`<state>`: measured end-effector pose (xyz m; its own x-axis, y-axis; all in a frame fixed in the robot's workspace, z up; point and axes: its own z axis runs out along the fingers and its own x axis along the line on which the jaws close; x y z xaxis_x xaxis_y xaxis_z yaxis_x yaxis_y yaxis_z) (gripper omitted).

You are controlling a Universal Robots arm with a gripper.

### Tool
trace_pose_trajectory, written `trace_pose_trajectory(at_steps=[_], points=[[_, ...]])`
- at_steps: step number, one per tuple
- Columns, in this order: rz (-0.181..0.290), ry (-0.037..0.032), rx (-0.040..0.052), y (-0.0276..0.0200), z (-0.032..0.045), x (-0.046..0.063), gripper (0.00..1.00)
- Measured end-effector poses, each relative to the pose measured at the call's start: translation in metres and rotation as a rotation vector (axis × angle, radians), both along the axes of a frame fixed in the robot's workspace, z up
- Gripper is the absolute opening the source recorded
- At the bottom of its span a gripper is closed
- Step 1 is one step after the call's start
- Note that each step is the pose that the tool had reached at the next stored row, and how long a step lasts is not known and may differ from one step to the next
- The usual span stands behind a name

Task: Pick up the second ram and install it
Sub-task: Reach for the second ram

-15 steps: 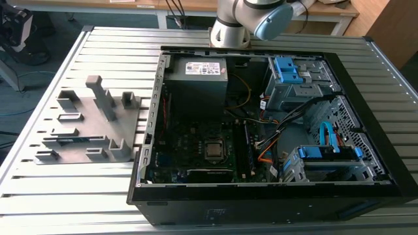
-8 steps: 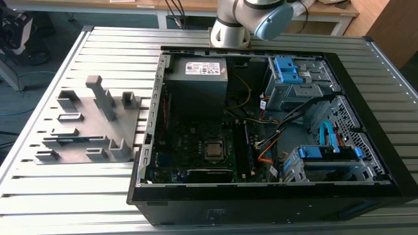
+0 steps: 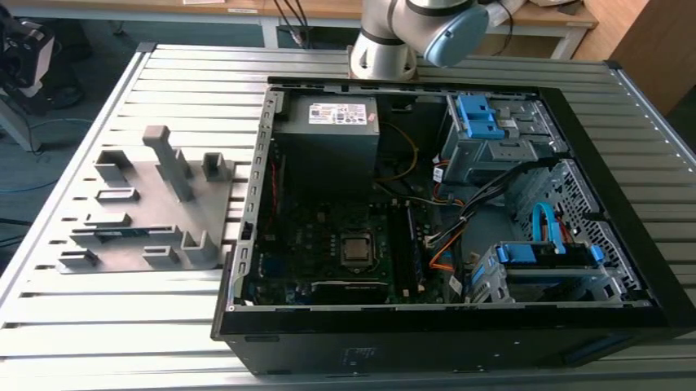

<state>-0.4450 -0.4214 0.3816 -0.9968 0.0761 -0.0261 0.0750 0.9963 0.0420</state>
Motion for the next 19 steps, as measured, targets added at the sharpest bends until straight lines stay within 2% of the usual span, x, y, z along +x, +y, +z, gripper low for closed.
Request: trace_pose_trajectory(at_steps=[8,19], points=[[0.000,0.0000,0.0000,-0.0054,-0.0033,-0.0004,0.10],[0.000,0.0002,-0.0001,-0.0090,-0.0072,-0.0009,0.10]])
